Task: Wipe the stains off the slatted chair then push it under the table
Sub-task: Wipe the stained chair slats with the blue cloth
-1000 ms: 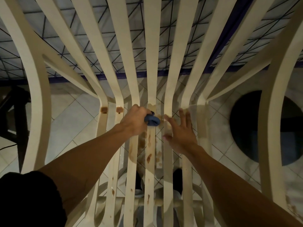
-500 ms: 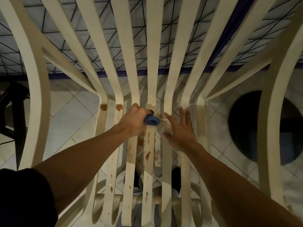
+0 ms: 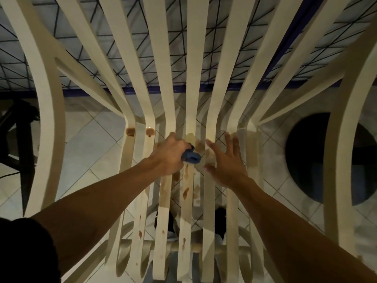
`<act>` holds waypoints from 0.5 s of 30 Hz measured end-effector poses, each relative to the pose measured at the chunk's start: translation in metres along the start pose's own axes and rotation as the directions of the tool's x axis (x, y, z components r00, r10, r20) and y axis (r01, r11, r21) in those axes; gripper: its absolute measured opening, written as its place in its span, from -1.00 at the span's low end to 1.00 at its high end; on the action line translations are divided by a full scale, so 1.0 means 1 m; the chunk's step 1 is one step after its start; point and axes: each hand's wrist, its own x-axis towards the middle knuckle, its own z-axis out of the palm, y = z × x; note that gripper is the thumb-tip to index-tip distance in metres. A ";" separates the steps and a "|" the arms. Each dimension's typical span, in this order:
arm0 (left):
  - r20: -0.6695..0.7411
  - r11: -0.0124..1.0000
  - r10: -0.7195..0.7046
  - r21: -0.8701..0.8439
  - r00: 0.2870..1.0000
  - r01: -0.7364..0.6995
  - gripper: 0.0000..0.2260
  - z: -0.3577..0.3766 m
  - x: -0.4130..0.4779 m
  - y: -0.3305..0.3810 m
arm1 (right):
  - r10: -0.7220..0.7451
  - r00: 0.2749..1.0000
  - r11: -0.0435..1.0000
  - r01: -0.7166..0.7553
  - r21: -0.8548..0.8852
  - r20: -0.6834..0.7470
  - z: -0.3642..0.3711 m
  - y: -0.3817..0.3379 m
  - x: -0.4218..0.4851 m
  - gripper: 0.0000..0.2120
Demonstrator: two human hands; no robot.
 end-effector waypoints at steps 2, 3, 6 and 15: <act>-0.017 1.000 -0.002 -0.029 1.000 0.001 -0.74 -0.002 0.002 -0.003 | -0.003 1.000 1.000 0.003 0.005 -0.007 0.000 0.000 0.001 -0.24; -0.035 0.999 0.001 -0.041 0.999 -0.002 -0.73 -0.005 0.007 -0.005 | -0.008 1.000 1.000 0.008 0.002 -0.006 0.000 0.000 0.001 -0.24; -0.125 0.999 -0.016 -0.043 0.992 0.011 -0.71 -0.015 0.027 -0.010 | -0.007 1.000 1.000 0.007 0.011 -0.003 -0.001 0.000 0.001 -0.23; -0.129 0.999 0.041 -0.026 0.991 -0.044 -0.79 -0.008 0.023 -0.008 | 0.001 1.000 1.000 -0.001 -0.027 0.015 -0.004 -0.002 0.000 -0.24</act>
